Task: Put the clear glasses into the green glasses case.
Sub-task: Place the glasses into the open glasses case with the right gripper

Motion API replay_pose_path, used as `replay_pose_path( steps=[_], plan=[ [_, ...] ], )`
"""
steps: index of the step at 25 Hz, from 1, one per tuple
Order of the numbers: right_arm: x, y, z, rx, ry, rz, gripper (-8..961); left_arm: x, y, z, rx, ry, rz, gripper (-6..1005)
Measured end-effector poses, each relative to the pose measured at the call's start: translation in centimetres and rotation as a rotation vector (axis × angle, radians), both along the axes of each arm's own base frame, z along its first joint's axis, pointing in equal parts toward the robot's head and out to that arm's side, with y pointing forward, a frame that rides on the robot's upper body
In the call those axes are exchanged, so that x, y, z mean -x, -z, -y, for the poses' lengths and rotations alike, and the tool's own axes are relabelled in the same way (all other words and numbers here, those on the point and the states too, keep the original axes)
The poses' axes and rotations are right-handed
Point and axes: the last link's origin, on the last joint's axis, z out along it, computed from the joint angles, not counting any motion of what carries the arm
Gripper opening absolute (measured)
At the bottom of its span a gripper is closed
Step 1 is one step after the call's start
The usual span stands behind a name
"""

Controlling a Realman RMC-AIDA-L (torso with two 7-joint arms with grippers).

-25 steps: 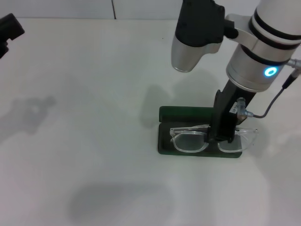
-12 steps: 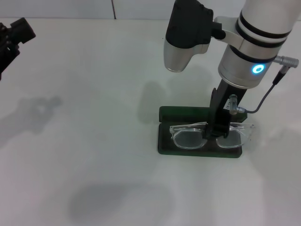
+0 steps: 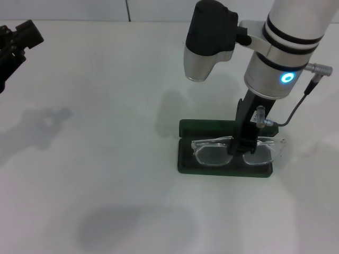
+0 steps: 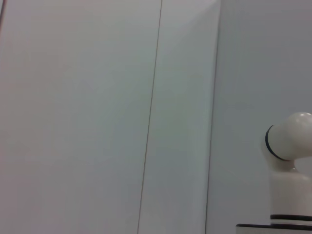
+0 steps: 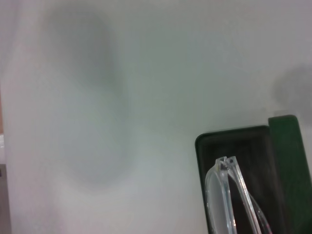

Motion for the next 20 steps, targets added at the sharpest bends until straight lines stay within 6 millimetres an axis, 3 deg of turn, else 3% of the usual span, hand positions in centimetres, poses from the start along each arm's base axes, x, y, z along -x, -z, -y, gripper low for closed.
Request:
replay_pose_path(
  steps=[20],
  plan=[
    [-1.1, 0.7, -0.2, 0.009, 0.006, 0.008, 73, 0.5, 0.9, 0.2, 0.001, -0.009, 0.017, 68]
  ],
)
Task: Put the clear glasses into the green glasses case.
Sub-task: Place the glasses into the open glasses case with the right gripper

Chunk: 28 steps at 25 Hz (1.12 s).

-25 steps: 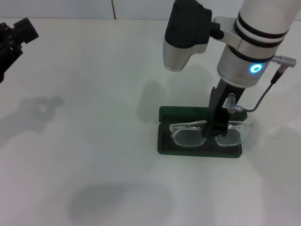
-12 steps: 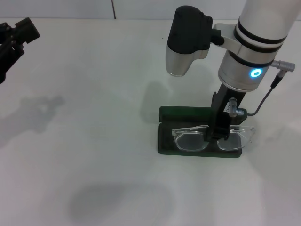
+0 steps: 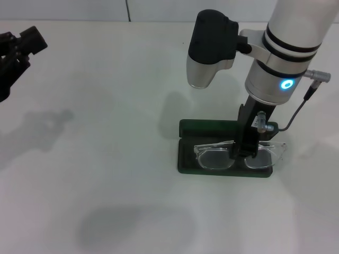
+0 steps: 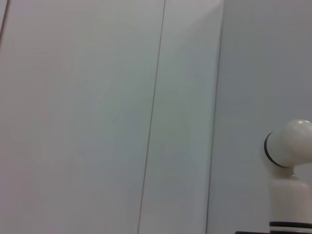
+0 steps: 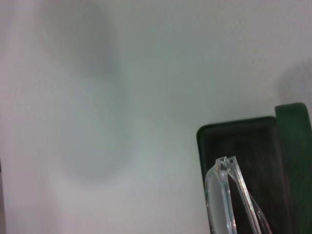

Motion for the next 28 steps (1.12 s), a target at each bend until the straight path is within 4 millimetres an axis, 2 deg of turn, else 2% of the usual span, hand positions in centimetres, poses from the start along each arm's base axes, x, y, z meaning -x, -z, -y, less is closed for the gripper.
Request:
replay_pose_path(
  steps=[28],
  plan=[
    [-0.24, 0.97, -0.25, -0.007, -0.034, -0.025, 75, 0.36, 0.26, 0.34, 0.009, -0.006, -0.019, 68]
  ],
)
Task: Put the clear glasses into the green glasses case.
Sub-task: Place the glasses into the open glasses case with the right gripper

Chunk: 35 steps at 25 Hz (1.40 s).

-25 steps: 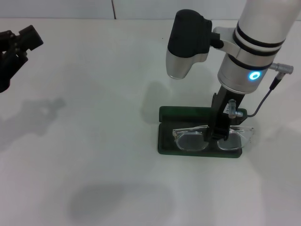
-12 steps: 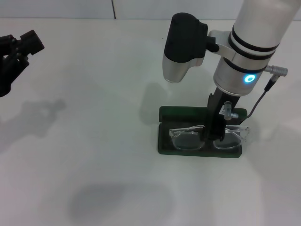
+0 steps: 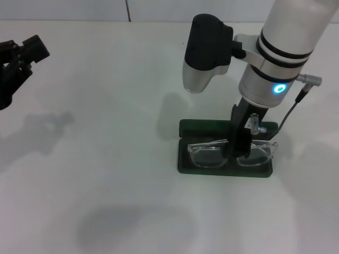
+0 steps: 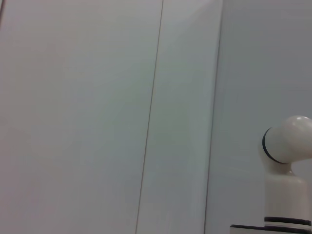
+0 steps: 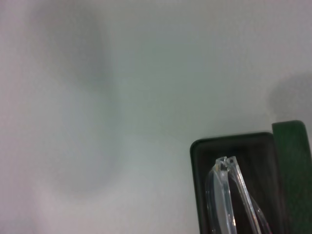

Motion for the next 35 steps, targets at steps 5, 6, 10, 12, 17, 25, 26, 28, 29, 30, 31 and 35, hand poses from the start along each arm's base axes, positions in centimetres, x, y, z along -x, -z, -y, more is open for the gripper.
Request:
replay_pose_path(
  steps=[5, 6, 10, 12, 17, 25, 26, 28, 29, 30, 31, 35],
  plan=[
    [-0.1, 0.1, -0.1, -0.007, 0.0, -0.005, 75, 0.0, 0.0, 0.0, 0.0, 0.0, 0.0, 68],
    [-0.1, 0.1, -0.1, -0.009, 0.002, -0.006, 75, 0.0, 0.0, 0.0, 0.0, 0.0, 0.0, 68],
    [-0.3, 0.2, -0.1, -0.001, 0.019, -0.018, 76, 0.0, 0.0, 0.0, 0.0, -0.002, -0.001, 68],
    [-0.3, 0.3, -0.1, 0.003, 0.025, -0.021, 76, 0.0, 0.0, 0.0, -0.002, -0.003, -0.001, 68],
    [-0.4, 0.3, -0.1, 0.004, 0.026, -0.017, 77, 0.1, 0.0, 0.0, -0.002, -0.005, 0.0, 69],
    [-0.3, 0.2, -0.1, -0.002, 0.026, -0.008, 78, 0.2, 0.0, 0.2, 0.001, -0.01, 0.0, 69],
    [-0.2, 0.2, -0.1, -0.003, 0.024, -0.008, 79, 0.3, 0.0, 0.3, 0.001, -0.013, 0.0, 69],
    [0.0, 0.1, -0.1, -0.006, 0.016, -0.009, 79, 0.4, 0.0, 0.3, 0.002, -0.016, 0.0, 69],
    [0.2, 0.1, -0.1, -0.009, 0.011, -0.009, 79, 0.4, 0.0, 0.4, 0.003, -0.017, 0.0, 69],
    [0.3, 0.1, -0.1, -0.011, 0.007, -0.009, 79, 0.5, 0.0, 0.4, 0.003, -0.018, 0.001, 69],
    [0.4, -0.1, 0.0, -0.017, 0.002, -0.005, 80, 0.5, 0.0, 0.4, 0.003, -0.018, 0.001, 69],
    [0.8, -0.3, 0.1, -0.025, -0.009, -0.003, 80, 0.5, -0.1, 0.5, 0.003, -0.02, 0.002, 68]
  ],
)
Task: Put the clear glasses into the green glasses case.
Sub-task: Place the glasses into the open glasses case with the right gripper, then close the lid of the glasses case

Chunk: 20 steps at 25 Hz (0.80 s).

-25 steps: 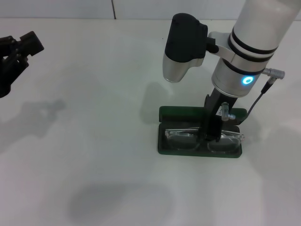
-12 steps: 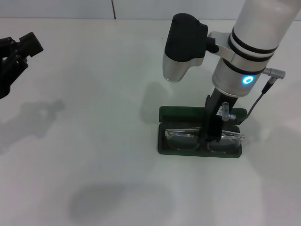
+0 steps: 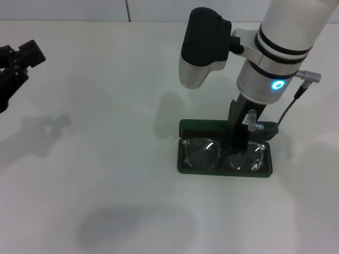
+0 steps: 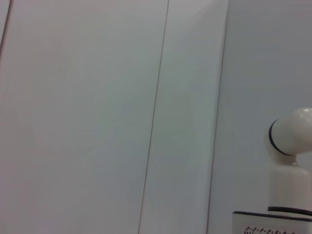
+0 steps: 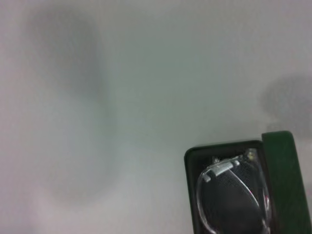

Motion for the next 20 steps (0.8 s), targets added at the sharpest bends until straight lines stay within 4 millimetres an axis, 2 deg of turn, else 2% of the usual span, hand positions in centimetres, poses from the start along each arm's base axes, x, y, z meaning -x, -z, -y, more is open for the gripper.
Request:
replay_pose_path(
  steps=[8, 12, 17, 20],
  plan=[
    [0.0, -0.8, 0.6, -0.027, -0.019, -0.01, 79, 0.1, -0.2, 0.1, -0.005, -0.002, 0.001, 68],
    [-0.1, -1.9, 1.3, -0.062, -0.031, -0.052, 83, 0.1, -0.3, 0.0, -0.002, -0.005, 0.005, 68],
    [0.6, -4.8, 2.7, -0.139, -0.083, -0.18, 85, 0.0, -0.7, -0.1, 0.015, -0.015, 0.013, 69],
    [0.0, -7.2, 3.7, -0.22, -0.093, -0.262, 85, -0.4, -0.9, -0.6, 0.031, -0.012, 0.024, 68]
  ],
)
